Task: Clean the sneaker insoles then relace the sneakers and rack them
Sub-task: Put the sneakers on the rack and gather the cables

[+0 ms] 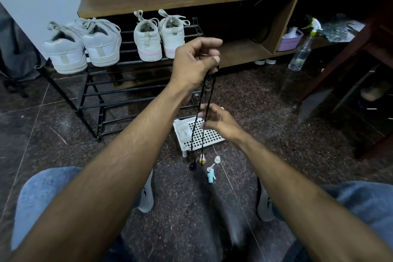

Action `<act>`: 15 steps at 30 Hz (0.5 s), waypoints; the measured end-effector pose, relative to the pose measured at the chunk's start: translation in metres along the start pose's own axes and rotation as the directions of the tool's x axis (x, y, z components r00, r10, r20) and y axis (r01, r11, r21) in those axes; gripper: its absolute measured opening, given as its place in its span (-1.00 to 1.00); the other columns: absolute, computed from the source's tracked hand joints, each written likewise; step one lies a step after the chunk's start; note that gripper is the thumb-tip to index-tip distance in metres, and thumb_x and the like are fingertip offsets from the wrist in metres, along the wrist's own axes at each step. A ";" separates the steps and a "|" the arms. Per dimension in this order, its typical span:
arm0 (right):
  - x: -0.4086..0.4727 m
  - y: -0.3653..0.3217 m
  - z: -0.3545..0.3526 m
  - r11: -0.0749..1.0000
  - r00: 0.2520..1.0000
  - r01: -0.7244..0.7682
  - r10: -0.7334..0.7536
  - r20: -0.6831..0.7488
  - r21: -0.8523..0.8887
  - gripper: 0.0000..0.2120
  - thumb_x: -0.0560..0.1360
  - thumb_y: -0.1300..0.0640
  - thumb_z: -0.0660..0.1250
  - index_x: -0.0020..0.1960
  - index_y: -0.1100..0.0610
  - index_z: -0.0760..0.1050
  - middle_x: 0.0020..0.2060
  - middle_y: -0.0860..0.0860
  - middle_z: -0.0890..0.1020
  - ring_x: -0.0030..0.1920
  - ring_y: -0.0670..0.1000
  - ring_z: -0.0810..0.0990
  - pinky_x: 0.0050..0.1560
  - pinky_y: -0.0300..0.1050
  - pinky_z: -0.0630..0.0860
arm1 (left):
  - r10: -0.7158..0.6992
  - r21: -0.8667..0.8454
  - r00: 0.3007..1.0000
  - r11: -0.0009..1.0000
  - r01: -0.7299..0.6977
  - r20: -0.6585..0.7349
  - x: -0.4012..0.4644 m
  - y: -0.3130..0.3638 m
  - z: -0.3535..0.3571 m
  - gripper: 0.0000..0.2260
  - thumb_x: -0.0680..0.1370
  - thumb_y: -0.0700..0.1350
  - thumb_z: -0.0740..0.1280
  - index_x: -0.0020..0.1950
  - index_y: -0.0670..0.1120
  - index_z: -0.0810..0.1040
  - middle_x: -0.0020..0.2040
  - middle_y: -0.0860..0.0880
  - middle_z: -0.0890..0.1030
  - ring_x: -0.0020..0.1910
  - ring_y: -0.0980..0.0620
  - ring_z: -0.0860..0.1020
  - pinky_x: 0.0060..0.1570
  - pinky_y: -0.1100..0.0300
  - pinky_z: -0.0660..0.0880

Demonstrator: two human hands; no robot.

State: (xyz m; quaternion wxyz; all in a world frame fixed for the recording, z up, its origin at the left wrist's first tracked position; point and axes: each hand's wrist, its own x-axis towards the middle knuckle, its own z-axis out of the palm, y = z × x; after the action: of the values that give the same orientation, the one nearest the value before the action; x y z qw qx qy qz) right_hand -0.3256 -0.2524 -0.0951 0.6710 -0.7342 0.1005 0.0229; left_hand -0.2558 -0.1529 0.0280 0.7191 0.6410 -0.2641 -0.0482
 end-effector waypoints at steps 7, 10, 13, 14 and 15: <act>0.003 0.026 0.023 0.983 0.989 -0.145 0.139 -0.057 -0.116 -0.88 0.51 0.25 0.35 -0.20 0.18 0.57 -0.16 0.04 0.66 -0.04 -0.01 0.61 0.12 -0.10 0.45 | -0.027 -0.103 0.993 0.995 0.015 -0.115 0.001 0.006 -0.010 -0.72 0.43 -0.50 0.31 0.04 -0.23 0.60 -0.19 -0.05 0.58 -0.25 0.04 0.54 -0.26 0.20 0.56; -0.003 0.042 0.001 0.969 0.974 -0.216 0.205 -0.100 -0.119 -0.84 0.54 0.20 0.35 -0.19 0.25 0.51 -0.03 0.11 0.67 0.05 -0.02 0.59 0.04 -0.19 0.46 | -0.088 -0.204 0.939 0.979 0.019 -0.332 0.013 0.004 -0.044 -0.71 0.41 -0.52 0.31 -0.08 -0.17 0.62 -0.19 -0.06 0.58 -0.23 0.02 0.55 -0.25 0.18 0.55; -0.010 0.047 -0.021 0.975 0.966 -0.213 0.203 -0.158 -0.053 -0.89 0.52 0.27 0.35 -0.17 0.22 0.46 -0.07 0.12 0.66 0.03 -0.02 0.61 0.06 -0.13 0.49 | -0.220 -0.312 0.808 0.949 0.047 -0.547 0.017 -0.018 -0.082 -0.73 0.42 -0.50 0.30 -0.09 -0.16 0.61 -0.12 -0.13 0.58 -0.21 -0.02 0.56 -0.23 0.17 0.54; -0.011 0.046 -0.028 0.978 0.965 -0.207 0.197 -0.170 -0.039 -0.91 0.51 0.27 0.35 -0.14 0.23 0.47 -0.07 0.12 0.66 0.01 -0.02 0.62 0.01 -0.13 0.48 | -0.258 -0.322 0.762 0.944 0.068 -0.595 0.014 -0.030 -0.091 -0.74 0.44 -0.49 0.29 -0.08 -0.16 0.60 -0.10 -0.14 0.58 -0.20 -0.01 0.56 -0.25 0.20 0.54; -0.012 0.044 -0.033 0.979 0.964 -0.201 0.190 -0.184 -0.044 -0.93 0.52 0.26 0.36 -0.13 0.23 0.49 -0.07 0.14 0.66 0.00 -0.02 0.63 -0.03 -0.16 0.48 | -0.288 -0.316 0.719 0.944 0.099 -0.633 0.009 -0.043 -0.096 -0.74 0.46 -0.48 0.27 -0.06 -0.16 0.59 -0.11 -0.12 0.58 -0.22 0.02 0.55 -0.29 0.23 0.52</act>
State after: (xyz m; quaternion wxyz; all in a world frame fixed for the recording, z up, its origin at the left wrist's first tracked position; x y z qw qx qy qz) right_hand -0.3489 -0.2875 -0.1331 0.6307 -0.7402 0.2316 0.0259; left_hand -0.1940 -0.0778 -0.0141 0.8337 0.5394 0.0902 0.0761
